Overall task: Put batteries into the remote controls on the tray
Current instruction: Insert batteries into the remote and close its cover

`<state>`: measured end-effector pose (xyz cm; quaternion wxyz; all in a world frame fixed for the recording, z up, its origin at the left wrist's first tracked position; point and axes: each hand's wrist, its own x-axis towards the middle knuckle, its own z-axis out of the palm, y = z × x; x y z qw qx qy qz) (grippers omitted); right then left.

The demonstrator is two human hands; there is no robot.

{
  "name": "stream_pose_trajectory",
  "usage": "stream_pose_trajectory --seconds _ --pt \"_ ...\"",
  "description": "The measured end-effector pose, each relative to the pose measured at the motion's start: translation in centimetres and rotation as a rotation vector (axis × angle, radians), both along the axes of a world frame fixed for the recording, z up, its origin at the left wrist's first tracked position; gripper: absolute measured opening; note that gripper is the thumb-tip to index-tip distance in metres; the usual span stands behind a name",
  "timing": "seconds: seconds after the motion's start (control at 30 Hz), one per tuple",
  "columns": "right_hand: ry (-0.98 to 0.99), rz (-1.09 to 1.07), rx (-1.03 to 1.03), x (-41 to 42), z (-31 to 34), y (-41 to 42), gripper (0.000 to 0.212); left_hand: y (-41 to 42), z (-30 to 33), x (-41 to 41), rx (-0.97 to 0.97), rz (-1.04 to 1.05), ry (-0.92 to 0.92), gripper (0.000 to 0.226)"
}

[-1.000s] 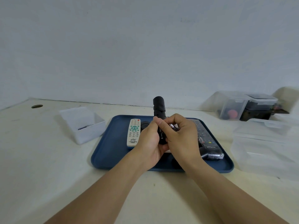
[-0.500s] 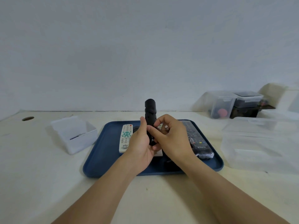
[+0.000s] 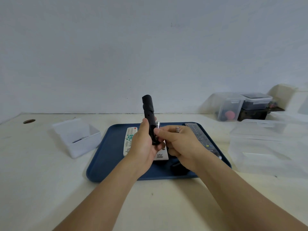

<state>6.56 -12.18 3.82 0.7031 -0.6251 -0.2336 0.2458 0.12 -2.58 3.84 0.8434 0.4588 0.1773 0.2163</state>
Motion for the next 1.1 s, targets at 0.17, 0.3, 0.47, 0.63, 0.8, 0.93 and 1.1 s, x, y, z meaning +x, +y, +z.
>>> stream_pose_trajectory --seconds 0.17,0.3,0.47,0.63,0.8,0.93,1.1 --pt "-0.058 -0.104 0.090 -0.6 -0.2 0.4 0.015 -0.1 -0.1 0.0 -0.076 -0.076 -0.050 0.050" --pt "-0.403 -0.173 -0.009 -0.5 -0.8 0.8 0.007 -0.1 -0.6 0.2 0.061 -0.052 -0.058 0.031" --pt "-0.437 -0.189 -0.043 -0.3 -0.8 0.9 0.012 -0.2 -0.4 -0.1 0.097 -0.050 -0.026 0.031" --pt "-0.443 -0.227 -0.055 0.2 -0.7 0.6 0.037 -0.1 -0.5 0.0 0.123 -0.067 0.003 0.030" --pt "-0.421 -0.172 -0.111 0.6 -0.6 0.2 0.041 0.3 -1.0 0.2 0.126 -0.149 -0.041 0.030" --pt "-0.396 -0.069 -0.167 1.3 -0.5 -0.1 0.045 -0.2 -0.7 0.1 0.124 -0.159 -0.016 0.029" --pt "0.009 0.090 -0.103 1.8 1.3 -1.3 0.033 0.3 -0.4 -0.1 0.158 -0.147 -0.011 0.031"
